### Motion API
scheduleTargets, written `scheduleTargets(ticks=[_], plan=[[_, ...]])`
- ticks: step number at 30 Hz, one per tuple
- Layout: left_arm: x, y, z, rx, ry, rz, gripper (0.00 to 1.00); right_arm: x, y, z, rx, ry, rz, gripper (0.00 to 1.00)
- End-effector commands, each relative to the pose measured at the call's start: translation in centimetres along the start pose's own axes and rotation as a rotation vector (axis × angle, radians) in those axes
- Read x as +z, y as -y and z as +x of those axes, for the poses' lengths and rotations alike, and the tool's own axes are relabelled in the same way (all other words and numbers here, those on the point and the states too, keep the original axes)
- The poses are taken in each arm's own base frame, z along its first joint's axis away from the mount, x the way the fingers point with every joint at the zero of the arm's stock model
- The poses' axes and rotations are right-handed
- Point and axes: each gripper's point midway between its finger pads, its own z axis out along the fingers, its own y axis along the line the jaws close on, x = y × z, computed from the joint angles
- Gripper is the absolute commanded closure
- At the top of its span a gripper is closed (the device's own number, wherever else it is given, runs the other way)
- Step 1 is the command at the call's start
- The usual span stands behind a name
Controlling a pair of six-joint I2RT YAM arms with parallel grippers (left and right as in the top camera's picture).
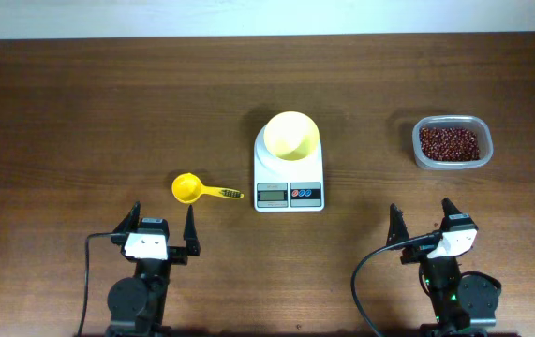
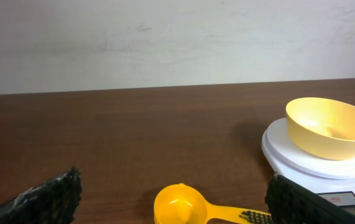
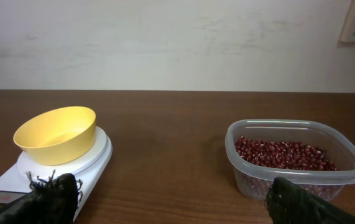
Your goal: Scoop item into bowl and weigh 50g on scale
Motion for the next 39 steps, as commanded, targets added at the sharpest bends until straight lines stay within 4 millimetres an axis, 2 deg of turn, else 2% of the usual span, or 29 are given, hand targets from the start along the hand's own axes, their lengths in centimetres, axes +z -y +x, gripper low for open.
scheduleTargets(ticks=[1,6,8,10,12,14,18,20,23,26,32,36,39], plan=[[0.0,0.1,0.3,0.016,-0.003,0.005,0.01,0.0,0.2,0.3,0.007,-0.004,0.008,0.01],[0.0,0.1,0.2,0.016,0.000,0.006,0.01,0.0,0.2,0.3,0.008,-0.004,0.008,0.01],[0.0,0.0,-1.6,0.014,0.071,0.002,0.01,0.0,0.2,0.3,0.007,-0.004,0.008,0.01],[-0.5,-0.1,-5.0,0.011,0.213,-0.006,0.01,0.0,0.2,0.3,0.008,-0.004,0.008,0.01],[-0.7,-0.2,-5.8,0.010,0.247,-0.008,0.01,0.0,0.2,0.3,0.008,-0.004,0.008,0.01],[-0.7,-0.2,-5.9,0.010,0.248,-0.008,0.01,0.0,0.2,0.3,0.007,-0.004,0.008,0.01],[-1.4,-0.4,-7.9,0.009,0.291,-0.017,0.01,0.0,0.2,0.3,0.008,-0.004,0.008,0.01],[-1.2,-0.7,-8.1,0.007,0.277,-0.031,0.01,0.0,0.2,0.3,0.007,-0.004,0.008,0.01],[-1.0,-1.1,-10.0,0.005,0.266,-0.051,0.01,0.0,0.2,0.3,0.008,-0.004,0.008,0.01],[0.2,-1.7,-11.2,0.035,0.193,-0.085,0.01,0.0,0.2,0.3,0.007,-0.004,0.008,0.01],[4.7,-1.7,-12.5,0.050,-0.077,-0.071,0.01,0.0,0.2,0.3,0.007,-0.004,0.008,0.01],[7.6,-1.1,-11.3,0.059,-0.305,-0.029,0.01,0.0,0.2,0.3,0.007,-0.004,0.008,0.01],[8.7,-0.5,-11.1,0.058,-0.450,0.013,0.01,0.0,0.2,0.3,0.007,-0.004,0.008,0.01]])
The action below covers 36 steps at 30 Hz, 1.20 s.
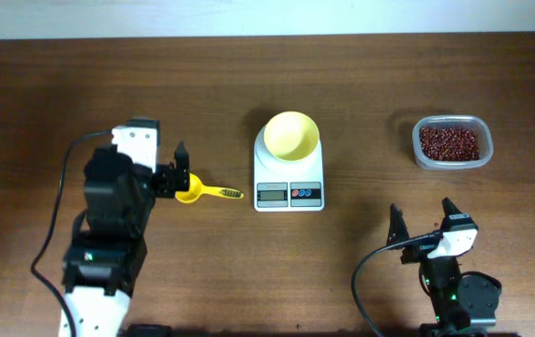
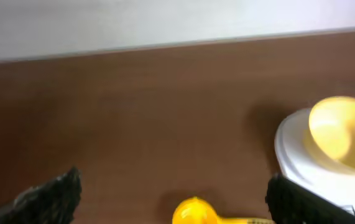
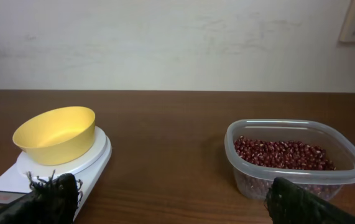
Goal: Scoop item into bowl and weigh 50g on scale
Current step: 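Reach the left gripper to the yellow scoop handle and grasp it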
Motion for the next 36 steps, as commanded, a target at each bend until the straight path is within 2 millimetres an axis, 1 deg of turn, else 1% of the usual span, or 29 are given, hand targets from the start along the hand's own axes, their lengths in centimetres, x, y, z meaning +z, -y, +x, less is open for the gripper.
scheduleTargets(ticks=[1,3,4,5,6,8,9,10,14,17,20,21,22,23,24,25,26,28,30,31,32,34,36], plan=[[0.2,0.2,-2.4,0.016,-0.030,0.026,0.01,0.0,0.2,0.3,0.008,-0.004,0.007,0.01],[0.4,0.1,-3.8,0.017,-0.044,0.028,0.01,0.0,0.2,0.3,0.008,-0.004,0.007,0.02],[0.3,0.9,-4.8,0.016,-0.023,0.075,0.01,0.0,0.2,0.3,0.007,-0.004,0.007,0.01],[0.2,2.3,-4.7,0.014,-0.024,0.157,0.01,0.0,0.2,0.3,0.008,-0.004,0.007,0.01],[0.0,3.1,-4.2,0.012,-0.044,0.205,0.01,0.0,0.2,0.3,0.007,-0.004,0.007,0.01],[-0.3,4.0,-2.5,0.006,-0.113,0.257,0.01,0.0,0.2,0.3,0.007,-0.004,0.007,0.01],[-0.7,5.1,-1.7,-0.002,-0.146,0.324,0.01,0.0,0.2,0.3,0.008,-0.004,0.007,0.01],[-1.0,5.8,-1.3,-0.007,-0.162,0.361,0.01,0.0,0.2,0.3,0.008,-0.004,0.007,0.01],[-1.3,6.1,-0.3,-0.015,-0.205,0.381,0.01,0.0,0.2,0.3,0.008,-0.004,0.007,0.01],[-1.1,6.0,-0.5,-0.013,-0.199,0.376,0.01,0.0,0.2,0.3,0.007,-0.004,0.007,0.01],[-0.5,6.1,0.4,-0.039,-0.245,0.376,0.00,0.0,0.2,0.3,0.007,-0.004,0.007,0.01],[-0.1,6.2,0.9,-0.047,-0.265,0.375,0.00,0.0,0.2,0.3,0.007,-0.004,0.007,0.01],[0.7,6.2,1.7,-0.066,-0.307,0.371,0.00,0.0,0.2,0.3,0.007,-0.004,0.007,0.01],[1.5,5.8,2.3,-0.117,-0.342,0.336,0.01,0.0,0.2,0.3,0.007,-0.004,0.007,0.01],[2.3,5.0,3.0,-0.178,-0.377,0.267,0.01,0.0,0.2,0.3,0.007,-0.004,0.006,0.01],[3.2,3.4,4.0,-0.287,-0.420,0.139,0.01,0.0,0.2,0.3,0.007,-0.004,0.007,0.01],[4.0,1.6,5.4,-0.485,-0.468,-0.027,0.01,0.0,0.2,0.3,0.007,-0.004,0.007,0.01],[4.2,1.3,6.3,-0.642,-0.499,-0.098,0.01,0.0,0.2,0.3,0.007,-0.004,0.007,0.01],[4.4,1.3,6.0,-0.653,-0.484,-0.096,0.01,0.0,0.2,0.3,0.007,-0.004,0.007,0.01],[4.2,1.2,6.4,-0.641,-0.504,-0.106,0.01,0.0,0.2,0.3,0.007,-0.004,0.007,0.01],[4.0,0.7,6.7,-0.632,-0.507,-0.137,0.01,0.0,0.2,0.3,0.007,-0.004,0.007,0.01],[4.0,0.4,6.8,-0.640,-0.502,-0.157,0.01,0.0,0.2,0.3,0.007,-0.004,0.007,0.01],[3.7,0.4,7.4,-0.757,-0.523,-0.201,0.01,0.0,0.2,0.3,0.007,-0.004,0.007,0.01]])
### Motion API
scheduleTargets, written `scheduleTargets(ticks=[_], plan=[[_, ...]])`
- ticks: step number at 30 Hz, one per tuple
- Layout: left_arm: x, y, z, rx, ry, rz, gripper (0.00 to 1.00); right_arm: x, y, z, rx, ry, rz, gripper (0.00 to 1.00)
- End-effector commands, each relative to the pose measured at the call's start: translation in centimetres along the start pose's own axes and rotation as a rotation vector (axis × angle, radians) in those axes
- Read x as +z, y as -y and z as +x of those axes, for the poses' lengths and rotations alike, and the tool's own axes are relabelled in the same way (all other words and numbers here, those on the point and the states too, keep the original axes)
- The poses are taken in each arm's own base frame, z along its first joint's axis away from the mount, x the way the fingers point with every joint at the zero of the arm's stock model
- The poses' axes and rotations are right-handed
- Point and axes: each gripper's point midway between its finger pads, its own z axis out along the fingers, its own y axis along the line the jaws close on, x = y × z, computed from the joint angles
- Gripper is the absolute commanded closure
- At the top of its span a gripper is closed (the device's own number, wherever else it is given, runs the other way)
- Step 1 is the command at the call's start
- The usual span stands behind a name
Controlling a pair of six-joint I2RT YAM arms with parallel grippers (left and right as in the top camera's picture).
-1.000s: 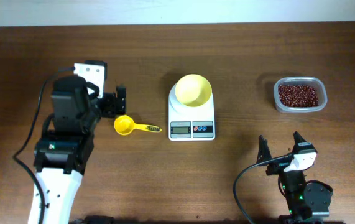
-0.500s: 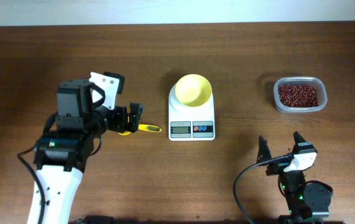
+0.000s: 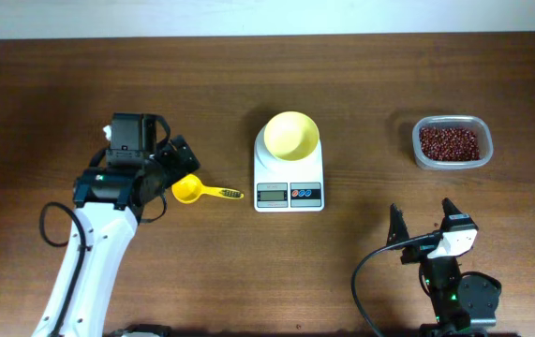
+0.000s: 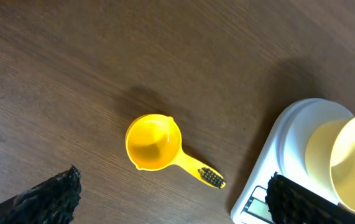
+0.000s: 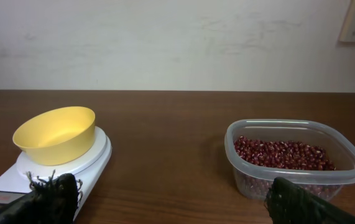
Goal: Scoop item into bowl and weigh 50g on scale
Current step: 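Reach the left gripper to the yellow scoop handle and grasp it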
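A yellow scoop [image 3: 187,189] lies empty on the table left of the scale, its handle pointing right; the left wrist view looks down on the scoop [image 4: 154,142]. My left gripper [image 3: 166,180] hovers open just left of it, nothing between its fingers [image 4: 46,199]. The white scale [image 3: 289,195] carries an empty yellow bowl [image 3: 291,135]. Red beans fill a clear tub [image 3: 452,142] at the right. My right gripper [image 3: 422,225] rests open near the front edge, facing the bowl [image 5: 55,134] and the tub [image 5: 292,155].
Dark wooden table [image 3: 361,84] with a pale wall behind it. Black cables trail from both arm bases at the front edge. The scale's display and buttons face the front.
My left gripper has tilted from looking across the table to looking down on the scoop, and has shifted slightly forward and left. The scoop, scale, bowl and right arm are unmoved.
Both grippers first rested open at the front edge. Then my left arm was raised and reached out to just left of the scoop. Now it points down over the scoop, still open. The right arm has stayed at rest throughout.
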Motion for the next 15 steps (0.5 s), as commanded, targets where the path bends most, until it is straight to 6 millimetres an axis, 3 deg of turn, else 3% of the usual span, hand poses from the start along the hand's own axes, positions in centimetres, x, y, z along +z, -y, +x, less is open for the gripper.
scheduleTargets(ticks=[1,5,7,9,12,15], plan=[[-0.1,-0.9,0.4,-0.191,-0.013,-0.047,0.01,0.0,0.2,0.3,0.008,-0.004,0.007,0.01],[0.5,-2.6,1.4,-0.410,-0.029,-0.147,0.04,0.0,0.2,0.3,0.008,-0.004,0.007,0.01],[2.8,-3.2,2.5,-0.457,-0.085,-0.212,0.16,0.0,0.2,0.3,0.008,-0.004,0.007,0.01],[4.1,-3.4,3.3,-0.478,-0.130,-0.243,0.16,0.0,0.2,0.3,0.008,-0.004,0.006,0.01],[7.2,-3.5,5.0,-0.475,-0.225,-0.290,0.27,0.0,0.2,0.3,0.008,-0.004,0.007,0.01],[8.8,-4.2,6.2,-0.538,-0.259,-0.354,0.32,0.0,0.2,0.3,0.008,-0.004,0.007,0.01]])
